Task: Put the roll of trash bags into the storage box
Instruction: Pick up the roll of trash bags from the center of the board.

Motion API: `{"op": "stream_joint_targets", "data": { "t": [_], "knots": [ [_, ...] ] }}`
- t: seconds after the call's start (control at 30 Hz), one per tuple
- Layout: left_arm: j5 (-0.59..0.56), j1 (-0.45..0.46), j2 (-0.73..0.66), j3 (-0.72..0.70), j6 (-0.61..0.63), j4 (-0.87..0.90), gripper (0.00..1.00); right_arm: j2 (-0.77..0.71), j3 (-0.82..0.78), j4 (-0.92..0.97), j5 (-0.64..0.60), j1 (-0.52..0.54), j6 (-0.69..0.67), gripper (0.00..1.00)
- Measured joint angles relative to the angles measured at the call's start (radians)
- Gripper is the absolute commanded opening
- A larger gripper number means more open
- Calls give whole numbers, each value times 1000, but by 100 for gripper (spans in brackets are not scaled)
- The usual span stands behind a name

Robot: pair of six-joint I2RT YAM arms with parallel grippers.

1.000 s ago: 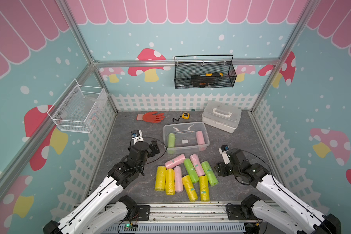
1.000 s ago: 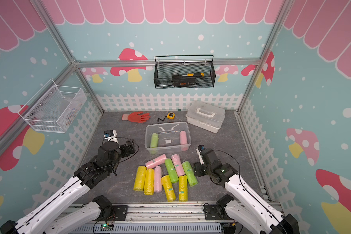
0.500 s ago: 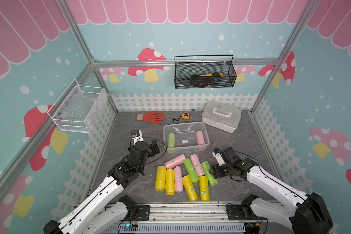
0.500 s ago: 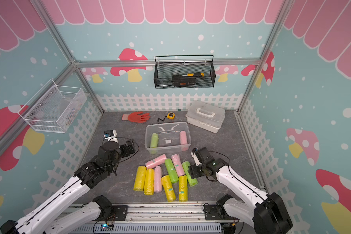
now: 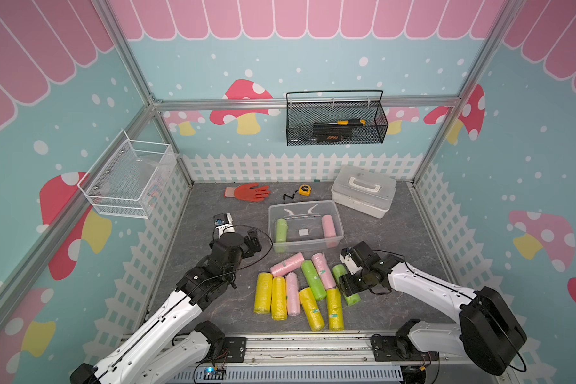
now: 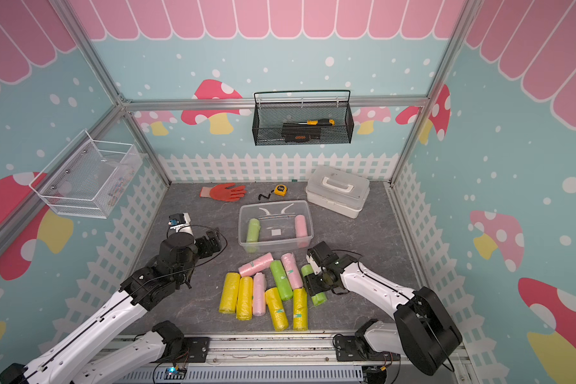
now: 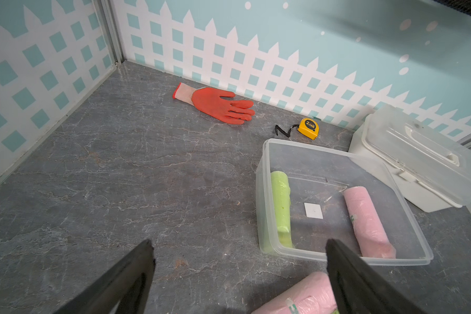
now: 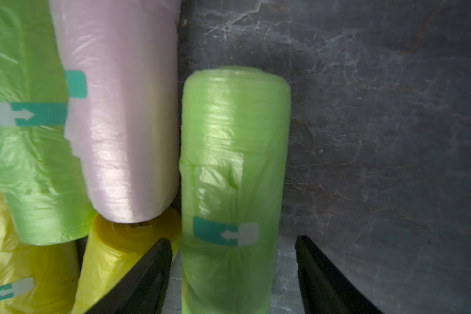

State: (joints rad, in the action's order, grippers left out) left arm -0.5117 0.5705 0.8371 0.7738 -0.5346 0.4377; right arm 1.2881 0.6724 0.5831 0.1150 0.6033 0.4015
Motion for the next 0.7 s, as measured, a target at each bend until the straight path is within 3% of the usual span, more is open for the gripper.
{"op": "stream_joint_targets", "data": {
  "t": [0.27,0.7],
  "knots": [
    [0,0,12,0,0,0,99,67,31,0,-17,18,-5,65],
    [8,-1,16,0,0,1,99,52,34,6,-31,19,-3,29]
  ]
}}
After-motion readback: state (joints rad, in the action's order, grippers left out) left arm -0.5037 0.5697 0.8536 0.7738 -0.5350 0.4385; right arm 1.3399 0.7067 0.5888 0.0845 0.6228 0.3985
